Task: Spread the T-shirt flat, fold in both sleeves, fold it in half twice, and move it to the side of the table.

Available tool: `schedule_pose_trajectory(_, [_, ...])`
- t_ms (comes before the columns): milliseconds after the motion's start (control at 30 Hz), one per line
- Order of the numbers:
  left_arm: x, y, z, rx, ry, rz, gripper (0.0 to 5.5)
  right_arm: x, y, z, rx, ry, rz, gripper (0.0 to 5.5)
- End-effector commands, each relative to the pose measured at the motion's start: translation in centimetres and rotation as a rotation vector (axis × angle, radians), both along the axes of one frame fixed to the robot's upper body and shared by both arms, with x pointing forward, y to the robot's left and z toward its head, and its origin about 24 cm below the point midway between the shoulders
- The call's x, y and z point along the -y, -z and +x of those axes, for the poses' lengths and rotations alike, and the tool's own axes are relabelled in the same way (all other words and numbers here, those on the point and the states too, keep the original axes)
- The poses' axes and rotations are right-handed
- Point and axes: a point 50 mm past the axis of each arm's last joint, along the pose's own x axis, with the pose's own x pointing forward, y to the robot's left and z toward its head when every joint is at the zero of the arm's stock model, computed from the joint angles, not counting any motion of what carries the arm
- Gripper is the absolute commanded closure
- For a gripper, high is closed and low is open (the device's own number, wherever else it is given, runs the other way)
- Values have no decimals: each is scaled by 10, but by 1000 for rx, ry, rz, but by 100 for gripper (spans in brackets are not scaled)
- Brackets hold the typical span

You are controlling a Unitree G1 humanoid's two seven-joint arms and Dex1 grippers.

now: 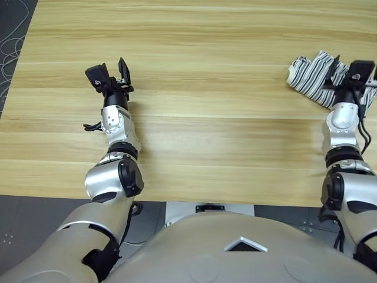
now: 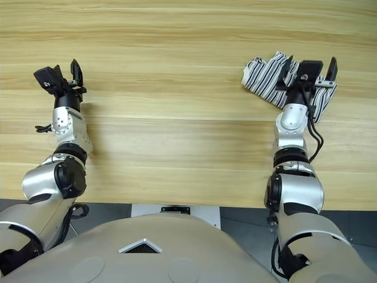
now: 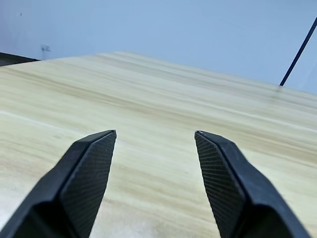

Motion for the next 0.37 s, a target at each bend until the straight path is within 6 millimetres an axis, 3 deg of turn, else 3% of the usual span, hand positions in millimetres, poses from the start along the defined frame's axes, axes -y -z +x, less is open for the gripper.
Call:
schedule_pose_trajectory(33, [10, -2, 1, 28, 19, 40, 254, -30, -7, 6, 46, -93, -123, 44])
schedule_pose_trajectory(200, [20, -8, 9, 56, 65, 9, 254, -67, 1, 16, 93, -212, 71, 44])
schedule_pose_trajectory(367, [23, -20, 18, 123, 78, -40, 254, -71, 1, 1, 246, -294, 153, 44])
